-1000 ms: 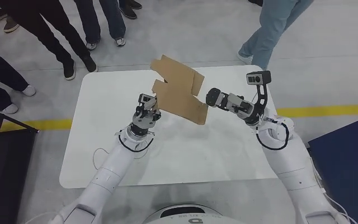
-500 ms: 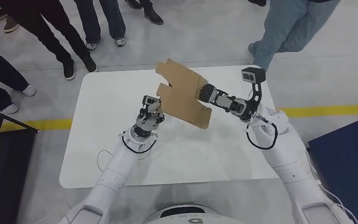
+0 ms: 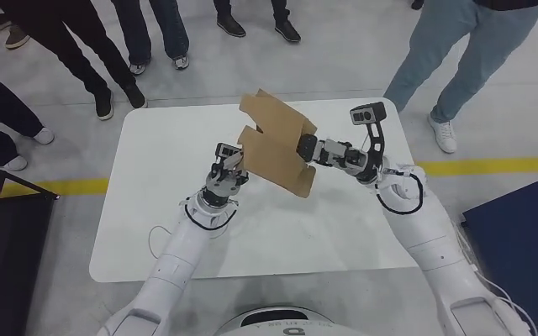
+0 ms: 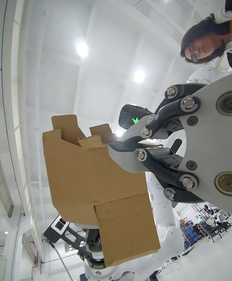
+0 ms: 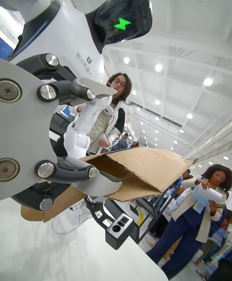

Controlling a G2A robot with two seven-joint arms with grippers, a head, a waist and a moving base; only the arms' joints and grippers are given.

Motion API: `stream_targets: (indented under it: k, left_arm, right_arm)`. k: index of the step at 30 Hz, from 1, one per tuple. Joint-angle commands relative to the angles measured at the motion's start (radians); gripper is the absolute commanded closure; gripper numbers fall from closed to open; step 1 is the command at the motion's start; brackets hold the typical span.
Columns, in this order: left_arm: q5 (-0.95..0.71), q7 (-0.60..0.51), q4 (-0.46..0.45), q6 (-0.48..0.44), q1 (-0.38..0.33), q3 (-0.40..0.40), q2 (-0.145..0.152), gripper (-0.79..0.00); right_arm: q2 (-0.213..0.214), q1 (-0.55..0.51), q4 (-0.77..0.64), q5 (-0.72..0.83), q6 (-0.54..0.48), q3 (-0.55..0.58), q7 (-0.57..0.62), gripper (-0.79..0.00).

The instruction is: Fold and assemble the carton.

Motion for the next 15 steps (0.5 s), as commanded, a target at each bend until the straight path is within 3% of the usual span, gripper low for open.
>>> stream_targets:
  k: [1, 8, 15]
  left_arm:
    - [0.014, -0.001, 0.003, 0.001, -0.001, -0.005, -0.005, 0.0]
    - [0.11, 0.004, 0.006, -0.004, -0.003, -0.032, -0.016, 0.0]
    - [0.236, 0.017, -0.022, -0.017, 0.003, -0.069, -0.016, 0.0]
  right_arm:
    - [-0.001, 0.006, 0.013, 0.027, 0.026, -0.002, 0.018, -0.6]
    - [-0.012, 0.028, 0.034, 0.097, 0.08, -0.028, 0.04, -0.573]
    - [-0.019, 0.06, 0.061, 0.036, 0.094, -0.047, 0.013, -0.554]
